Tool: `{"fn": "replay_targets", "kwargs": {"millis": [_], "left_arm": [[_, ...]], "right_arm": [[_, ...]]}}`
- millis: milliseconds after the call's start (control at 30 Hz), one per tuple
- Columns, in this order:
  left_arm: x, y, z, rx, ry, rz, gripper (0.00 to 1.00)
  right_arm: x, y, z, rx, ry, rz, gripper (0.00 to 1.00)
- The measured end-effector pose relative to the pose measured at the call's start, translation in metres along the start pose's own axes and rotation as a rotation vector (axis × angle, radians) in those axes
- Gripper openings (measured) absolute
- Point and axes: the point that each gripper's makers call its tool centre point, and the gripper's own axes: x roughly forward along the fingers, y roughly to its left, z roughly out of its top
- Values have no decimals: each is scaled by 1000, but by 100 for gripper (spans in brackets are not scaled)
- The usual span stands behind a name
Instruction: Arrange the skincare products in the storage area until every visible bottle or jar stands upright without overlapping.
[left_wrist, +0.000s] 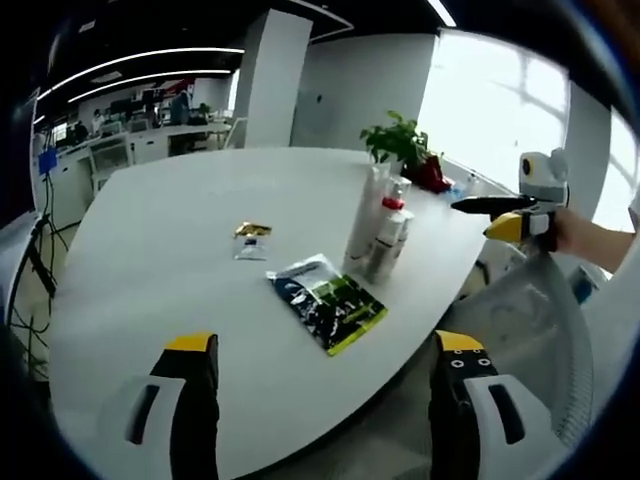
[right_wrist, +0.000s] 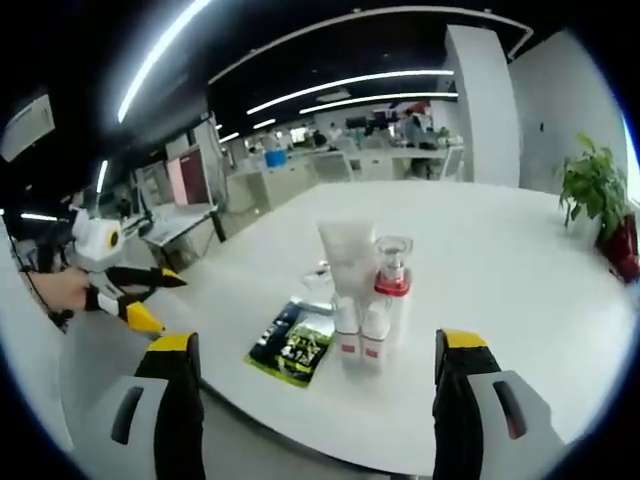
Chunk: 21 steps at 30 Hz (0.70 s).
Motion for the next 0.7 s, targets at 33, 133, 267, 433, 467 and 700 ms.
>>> {"fn": "replay_targets", "kwargs": {"millis": [33,133,267,433,467,700], "left_arm": [[0,0,0,-4,2,0,80],[2,-2,0,-28,12,-19,81],[10,4,1,-7,29,-16,82],[16,9,6,-3,42,-16,83],[18,10,7,-2,49,-15,83],[34,19,10,6,87,-3,82]], "right_arm": [[0,-1,-1,7,3,3,96],[0,-2,-4,24,19,4,94],[-1,-3,-2,39,3,5,93],[-3,-4,0,71,-13,3,92],[-3,-5,0,77,-14,0,92],[-3,-8,0,115,-24,4,88]]}}
